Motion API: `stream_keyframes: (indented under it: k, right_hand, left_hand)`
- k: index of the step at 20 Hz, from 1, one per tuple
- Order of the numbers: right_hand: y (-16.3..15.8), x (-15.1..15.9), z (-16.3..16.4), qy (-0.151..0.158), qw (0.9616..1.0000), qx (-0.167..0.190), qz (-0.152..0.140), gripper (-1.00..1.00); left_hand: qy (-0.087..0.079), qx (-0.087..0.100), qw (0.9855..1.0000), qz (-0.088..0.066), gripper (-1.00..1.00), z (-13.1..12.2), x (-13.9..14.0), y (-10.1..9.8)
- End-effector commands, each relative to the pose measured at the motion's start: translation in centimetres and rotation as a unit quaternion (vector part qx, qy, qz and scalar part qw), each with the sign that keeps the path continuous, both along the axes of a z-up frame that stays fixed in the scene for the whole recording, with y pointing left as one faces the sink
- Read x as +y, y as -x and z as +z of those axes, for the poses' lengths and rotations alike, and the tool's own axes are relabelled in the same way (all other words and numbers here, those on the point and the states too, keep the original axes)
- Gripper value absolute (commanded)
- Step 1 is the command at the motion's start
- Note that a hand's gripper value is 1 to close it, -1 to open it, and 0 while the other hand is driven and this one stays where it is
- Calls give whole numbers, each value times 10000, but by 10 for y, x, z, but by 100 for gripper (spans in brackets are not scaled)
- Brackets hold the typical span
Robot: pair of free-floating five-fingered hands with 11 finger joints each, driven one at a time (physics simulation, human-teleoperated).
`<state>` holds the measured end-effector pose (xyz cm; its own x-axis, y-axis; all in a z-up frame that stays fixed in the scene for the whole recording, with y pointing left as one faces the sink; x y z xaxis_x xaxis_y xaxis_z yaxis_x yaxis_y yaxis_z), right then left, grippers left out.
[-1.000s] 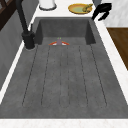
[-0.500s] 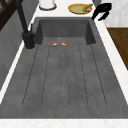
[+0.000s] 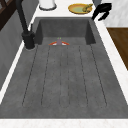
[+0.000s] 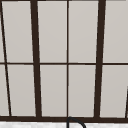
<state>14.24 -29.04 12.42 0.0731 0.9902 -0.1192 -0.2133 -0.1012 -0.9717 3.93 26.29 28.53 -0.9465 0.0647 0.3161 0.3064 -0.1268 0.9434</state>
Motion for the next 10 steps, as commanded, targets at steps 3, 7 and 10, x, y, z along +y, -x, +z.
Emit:
stream_keyframes:
  k: [3, 7, 10]
  right_hand:
    - [0, 0, 0, 0, 10000, 0, 0, 0]
    - [0, -1, 0, 0, 10000, -34, 0, -100]
    - [-29, 5, -1, 36, 9999, 138, 1, -100]
  left_hand:
    - [-102, -2, 9999, 46, -100, -5, -31, -12]
    - [-4, -2, 10000, -7, 0, -4, -30, -10]
    - [-29, -71, 10000, -56, 0, -4, -32, -10]
